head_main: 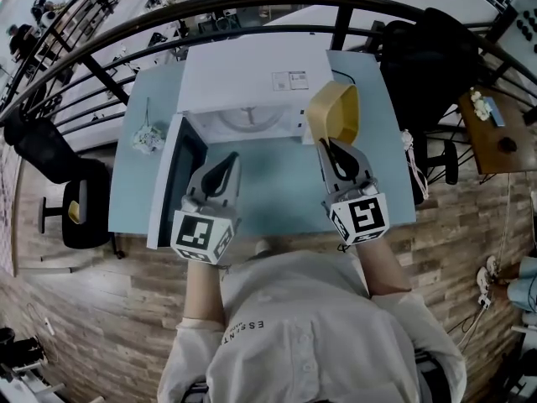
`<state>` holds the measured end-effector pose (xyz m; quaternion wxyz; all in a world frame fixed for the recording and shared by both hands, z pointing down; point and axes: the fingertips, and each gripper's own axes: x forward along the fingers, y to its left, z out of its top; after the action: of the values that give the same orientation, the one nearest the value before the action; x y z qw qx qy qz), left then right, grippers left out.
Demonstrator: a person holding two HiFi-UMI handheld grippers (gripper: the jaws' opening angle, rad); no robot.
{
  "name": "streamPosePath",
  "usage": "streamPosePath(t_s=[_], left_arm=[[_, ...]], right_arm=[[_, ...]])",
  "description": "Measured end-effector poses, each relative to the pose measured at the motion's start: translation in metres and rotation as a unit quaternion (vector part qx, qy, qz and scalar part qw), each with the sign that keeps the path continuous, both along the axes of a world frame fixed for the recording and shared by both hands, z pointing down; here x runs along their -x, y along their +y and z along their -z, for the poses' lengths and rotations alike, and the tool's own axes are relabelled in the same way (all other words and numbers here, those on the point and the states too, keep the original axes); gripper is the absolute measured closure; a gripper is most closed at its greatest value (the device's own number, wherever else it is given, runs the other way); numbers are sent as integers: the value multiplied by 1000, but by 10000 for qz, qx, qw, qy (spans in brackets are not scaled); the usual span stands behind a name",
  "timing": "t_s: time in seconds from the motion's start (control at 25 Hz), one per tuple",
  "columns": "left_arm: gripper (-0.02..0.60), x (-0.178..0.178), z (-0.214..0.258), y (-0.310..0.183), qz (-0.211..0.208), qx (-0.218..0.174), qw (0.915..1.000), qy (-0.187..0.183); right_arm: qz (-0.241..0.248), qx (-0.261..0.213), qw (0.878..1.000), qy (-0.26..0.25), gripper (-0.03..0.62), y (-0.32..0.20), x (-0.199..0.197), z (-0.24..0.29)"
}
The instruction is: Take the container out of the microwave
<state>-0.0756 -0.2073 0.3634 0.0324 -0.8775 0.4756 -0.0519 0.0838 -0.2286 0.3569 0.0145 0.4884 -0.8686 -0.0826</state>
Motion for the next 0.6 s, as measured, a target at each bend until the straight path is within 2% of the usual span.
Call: streamPosePath(t_s=[0.2,0.6], left_arm=[[588,3,3,-12,-42,-4,10000,-28],[588,5,6,-26,-62,4,9999,-110]], right_arm=[[-44,43,9999,-121,568,-8,0,3],[-137,27,9999,-53,569,-18,3,5]])
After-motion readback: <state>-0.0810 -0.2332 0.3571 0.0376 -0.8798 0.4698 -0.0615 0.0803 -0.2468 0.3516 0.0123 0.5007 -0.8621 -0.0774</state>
